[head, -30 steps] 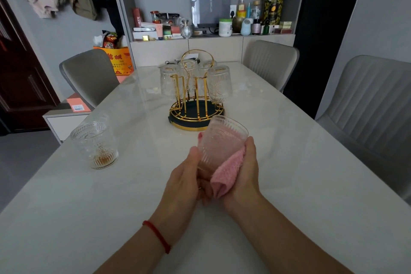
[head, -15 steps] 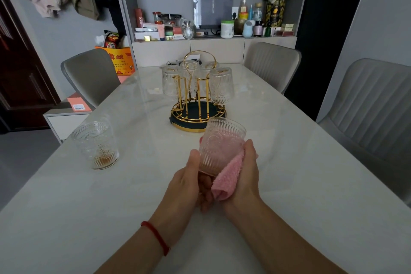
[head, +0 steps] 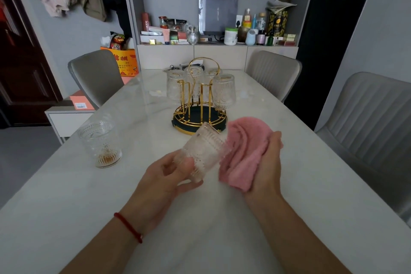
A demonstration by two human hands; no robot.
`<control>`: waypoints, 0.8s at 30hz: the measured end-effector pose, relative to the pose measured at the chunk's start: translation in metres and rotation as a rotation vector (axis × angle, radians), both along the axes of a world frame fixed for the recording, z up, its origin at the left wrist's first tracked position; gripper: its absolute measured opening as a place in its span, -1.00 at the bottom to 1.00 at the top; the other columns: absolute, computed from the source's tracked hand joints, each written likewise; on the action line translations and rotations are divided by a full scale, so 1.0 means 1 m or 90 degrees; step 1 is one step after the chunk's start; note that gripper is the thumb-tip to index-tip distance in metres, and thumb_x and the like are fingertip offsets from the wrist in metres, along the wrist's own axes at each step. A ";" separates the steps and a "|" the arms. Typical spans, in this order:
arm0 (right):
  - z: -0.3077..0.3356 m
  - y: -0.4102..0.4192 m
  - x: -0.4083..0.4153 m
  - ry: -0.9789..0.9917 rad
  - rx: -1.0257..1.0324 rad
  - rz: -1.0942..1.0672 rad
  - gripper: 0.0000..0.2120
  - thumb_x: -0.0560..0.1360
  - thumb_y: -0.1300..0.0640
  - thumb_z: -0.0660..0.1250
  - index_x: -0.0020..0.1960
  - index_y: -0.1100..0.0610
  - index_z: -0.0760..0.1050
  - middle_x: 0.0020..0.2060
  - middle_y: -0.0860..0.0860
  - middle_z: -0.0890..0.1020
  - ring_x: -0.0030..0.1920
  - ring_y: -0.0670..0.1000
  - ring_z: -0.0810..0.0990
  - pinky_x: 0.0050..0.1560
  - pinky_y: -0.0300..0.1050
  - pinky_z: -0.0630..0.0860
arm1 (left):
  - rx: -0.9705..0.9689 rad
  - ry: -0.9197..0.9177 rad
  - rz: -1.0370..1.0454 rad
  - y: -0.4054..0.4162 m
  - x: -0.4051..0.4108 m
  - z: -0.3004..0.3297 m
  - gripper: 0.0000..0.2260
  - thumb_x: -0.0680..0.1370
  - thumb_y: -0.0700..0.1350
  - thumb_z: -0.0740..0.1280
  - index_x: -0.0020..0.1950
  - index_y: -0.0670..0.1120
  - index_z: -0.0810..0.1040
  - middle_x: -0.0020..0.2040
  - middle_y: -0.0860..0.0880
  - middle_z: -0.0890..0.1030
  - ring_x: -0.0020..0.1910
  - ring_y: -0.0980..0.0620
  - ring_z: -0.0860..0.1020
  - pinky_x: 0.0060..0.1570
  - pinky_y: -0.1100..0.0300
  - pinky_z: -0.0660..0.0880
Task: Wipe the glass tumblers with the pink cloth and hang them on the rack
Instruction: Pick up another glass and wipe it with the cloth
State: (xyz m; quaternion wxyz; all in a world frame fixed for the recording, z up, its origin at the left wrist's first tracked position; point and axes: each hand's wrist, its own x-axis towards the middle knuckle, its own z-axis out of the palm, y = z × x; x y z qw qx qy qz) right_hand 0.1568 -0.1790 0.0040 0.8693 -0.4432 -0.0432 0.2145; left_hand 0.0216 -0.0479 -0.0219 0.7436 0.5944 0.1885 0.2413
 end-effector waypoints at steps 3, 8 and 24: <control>-0.001 -0.001 -0.004 -0.147 -0.137 -0.009 -0.28 0.62 -0.40 -0.02 0.43 0.11 0.48 0.10 0.04 0.68 0.15 0.07 0.66 0.34 0.16 0.55 | -0.024 -0.002 0.021 0.003 -0.002 -0.001 -0.51 0.46 -0.01 0.48 0.33 -0.18 0.54 0.18 -0.22 0.71 0.12 -0.20 0.71 0.13 -0.16 0.65; -0.006 0.002 -0.028 -0.485 -0.200 0.123 -0.51 0.63 -0.31 0.14 0.31 0.02 0.52 -0.37 0.01 0.67 -0.35 -0.01 0.65 -0.28 -0.13 0.62 | -0.022 -0.028 0.095 0.009 -0.002 0.000 -0.56 0.56 0.10 0.34 0.26 -0.21 0.61 0.16 -0.28 0.68 0.07 -0.22 0.67 -0.02 -0.05 0.66; -0.010 0.005 -0.041 -0.596 -0.384 0.450 -0.20 0.24 -0.07 0.71 0.41 -0.12 0.47 0.13 -0.24 0.69 0.14 -0.19 0.67 0.22 -0.03 0.66 | 0.236 0.039 0.242 0.028 -0.025 0.021 -0.60 0.71 0.08 0.18 -0.11 -0.22 0.50 -0.32 -0.04 0.52 -0.41 0.15 0.48 -0.42 0.24 0.42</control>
